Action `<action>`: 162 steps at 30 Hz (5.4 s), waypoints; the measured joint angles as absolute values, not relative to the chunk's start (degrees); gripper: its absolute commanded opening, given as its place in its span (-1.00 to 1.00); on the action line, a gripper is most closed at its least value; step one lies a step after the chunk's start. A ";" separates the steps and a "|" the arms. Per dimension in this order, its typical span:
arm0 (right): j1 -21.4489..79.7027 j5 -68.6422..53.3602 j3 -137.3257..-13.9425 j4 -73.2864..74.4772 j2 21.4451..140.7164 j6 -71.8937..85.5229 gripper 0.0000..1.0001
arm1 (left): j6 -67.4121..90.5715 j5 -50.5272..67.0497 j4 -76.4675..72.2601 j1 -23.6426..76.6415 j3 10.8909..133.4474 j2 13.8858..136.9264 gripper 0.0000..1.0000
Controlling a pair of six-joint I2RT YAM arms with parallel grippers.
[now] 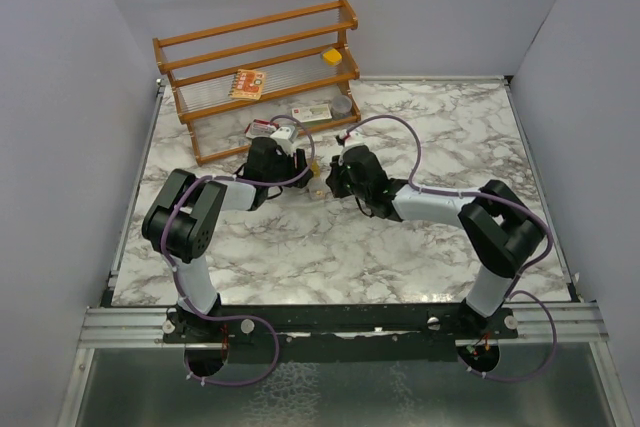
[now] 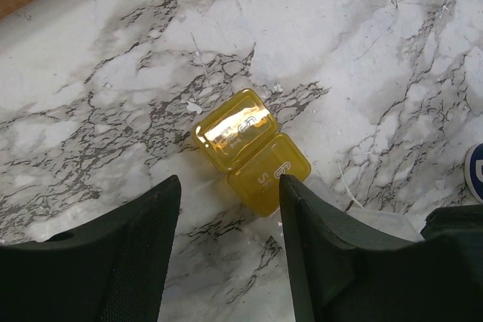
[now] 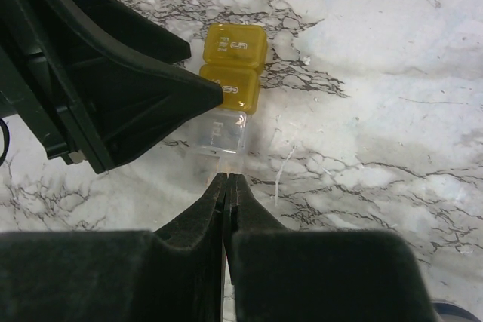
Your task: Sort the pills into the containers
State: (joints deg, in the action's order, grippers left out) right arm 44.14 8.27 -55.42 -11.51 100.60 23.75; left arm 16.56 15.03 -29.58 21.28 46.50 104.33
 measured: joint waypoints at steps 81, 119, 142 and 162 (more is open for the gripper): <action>44.07 0.75 -56.42 -14.70 107.07 26.35 -0.99 | 16.12 14.52 -28.75 21.89 47.88 105.01 0.08; 46.83 1.48 -60.10 -10.74 107.02 18.94 -0.98 | 16.16 14.50 -28.38 21.89 48.10 105.03 0.09; 46.83 0.89 -61.21 -15.09 110.98 21.52 -0.98 | 16.23 14.46 -28.38 21.89 48.14 105.03 0.08; 47.31 6.35 -61.23 -6.04 89.52 17.78 -0.72 | 16.34 13.61 -26.87 21.89 48.12 104.25 0.49</action>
State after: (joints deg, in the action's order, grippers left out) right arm 47.31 6.35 -61.23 -6.04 89.52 17.78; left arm 16.34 13.61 -26.87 21.89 48.12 104.25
